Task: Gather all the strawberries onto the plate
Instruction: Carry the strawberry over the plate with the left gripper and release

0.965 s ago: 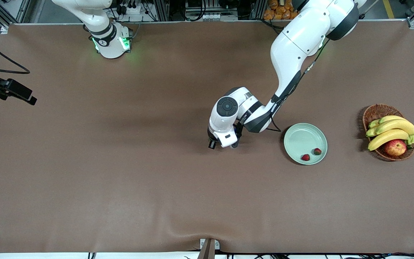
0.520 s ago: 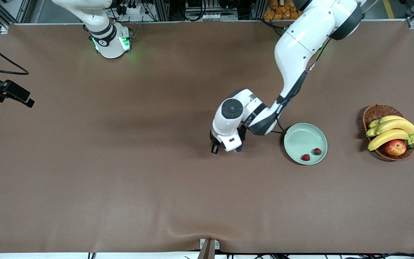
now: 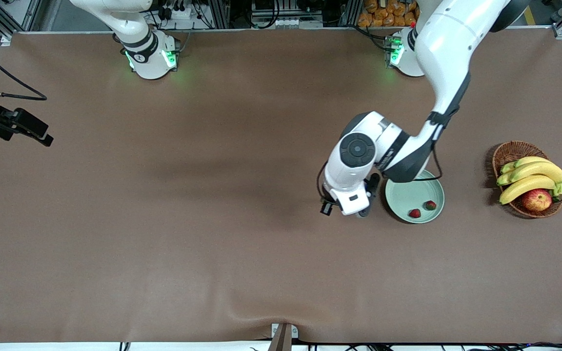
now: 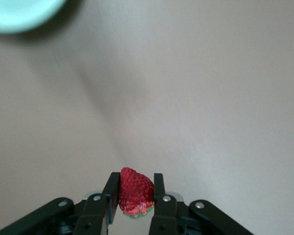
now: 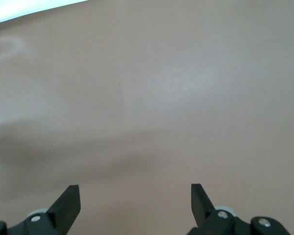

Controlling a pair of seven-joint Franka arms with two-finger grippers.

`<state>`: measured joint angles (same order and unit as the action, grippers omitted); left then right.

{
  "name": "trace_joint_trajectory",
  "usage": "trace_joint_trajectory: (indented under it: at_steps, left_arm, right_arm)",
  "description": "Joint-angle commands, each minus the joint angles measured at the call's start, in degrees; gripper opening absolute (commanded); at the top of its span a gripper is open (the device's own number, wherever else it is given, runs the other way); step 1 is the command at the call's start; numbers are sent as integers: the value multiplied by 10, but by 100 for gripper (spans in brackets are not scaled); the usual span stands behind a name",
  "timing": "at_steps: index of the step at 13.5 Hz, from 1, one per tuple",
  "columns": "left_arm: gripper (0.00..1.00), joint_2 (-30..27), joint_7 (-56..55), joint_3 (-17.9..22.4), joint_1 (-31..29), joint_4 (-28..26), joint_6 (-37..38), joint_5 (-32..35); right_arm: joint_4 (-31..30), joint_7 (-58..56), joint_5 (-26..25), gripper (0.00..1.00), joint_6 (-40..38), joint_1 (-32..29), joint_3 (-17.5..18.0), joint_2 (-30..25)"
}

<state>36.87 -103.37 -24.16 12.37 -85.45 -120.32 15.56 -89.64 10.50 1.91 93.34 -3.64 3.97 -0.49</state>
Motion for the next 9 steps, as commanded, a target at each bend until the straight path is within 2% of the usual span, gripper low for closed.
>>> trace_joint_trajectory:
  at_steps: [1, 3, 5, 7, 9]
  left_arm:
    - [0, -64, 89, -25, -72, -87, 10, -4]
    - [0, -86, 150, -74, -153, -124, 10, -4]
    - [0, -94, 230, -125, -247, -166, 10, -3]
    - [0, -93, 290, -135, -294, -188, 10, -3]
    - [2, -71, 301, -132, -331, -189, 10, 6]
  right_arm:
    - [4, 1, -12, 100, -1, 13, -6, -4]
    - [7, -5, -9, 100, 1, 24, -32, 0]
    - [8, -5, -12, 100, 1, 31, -34, 0]
    - [7, -4, -11, 100, 1, 31, -34, 0]
    - [8, 0, -9, 100, 2, 30, -32, 0]
